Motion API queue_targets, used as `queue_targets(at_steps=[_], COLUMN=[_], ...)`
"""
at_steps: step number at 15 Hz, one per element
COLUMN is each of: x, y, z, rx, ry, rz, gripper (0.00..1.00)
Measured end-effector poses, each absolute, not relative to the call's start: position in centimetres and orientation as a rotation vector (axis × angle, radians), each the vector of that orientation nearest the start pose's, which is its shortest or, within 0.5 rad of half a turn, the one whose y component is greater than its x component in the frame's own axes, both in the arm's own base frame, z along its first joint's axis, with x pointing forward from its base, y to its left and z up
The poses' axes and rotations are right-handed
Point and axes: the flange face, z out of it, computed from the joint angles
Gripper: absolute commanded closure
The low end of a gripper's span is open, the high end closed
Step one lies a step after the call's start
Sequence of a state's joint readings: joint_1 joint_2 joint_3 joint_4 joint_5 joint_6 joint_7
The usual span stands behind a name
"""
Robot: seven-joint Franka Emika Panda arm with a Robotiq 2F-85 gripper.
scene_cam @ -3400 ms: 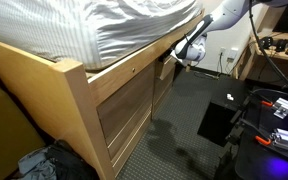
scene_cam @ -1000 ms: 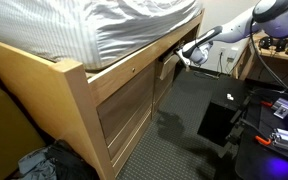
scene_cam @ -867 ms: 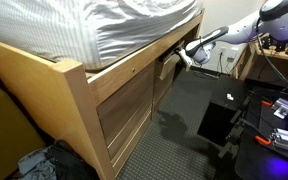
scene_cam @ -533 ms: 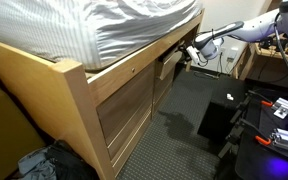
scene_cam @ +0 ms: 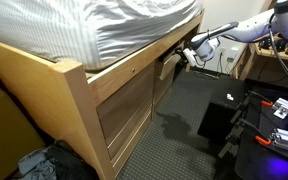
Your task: Close the top right drawer fully
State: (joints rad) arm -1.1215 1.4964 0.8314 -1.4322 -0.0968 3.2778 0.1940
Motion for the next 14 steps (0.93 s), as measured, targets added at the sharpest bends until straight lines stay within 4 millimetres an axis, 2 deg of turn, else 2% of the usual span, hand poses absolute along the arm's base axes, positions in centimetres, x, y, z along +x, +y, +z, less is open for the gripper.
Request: queue_targets(at_steps=[4,6,12,14], x=[66.3,67.1,67.5,66.4], y=[-29.5,-27.8,-27.6,-28.3], z=[2.9,2.3,2.1,1.2], rx=[-1.926,-1.939,-1.946,-2.002], ry=[1.424,1.419,1.434,1.455], rz=[-0.864,-0.848,-0.852,-0.838], gripper=[0.0,0.0,0.0,0.0])
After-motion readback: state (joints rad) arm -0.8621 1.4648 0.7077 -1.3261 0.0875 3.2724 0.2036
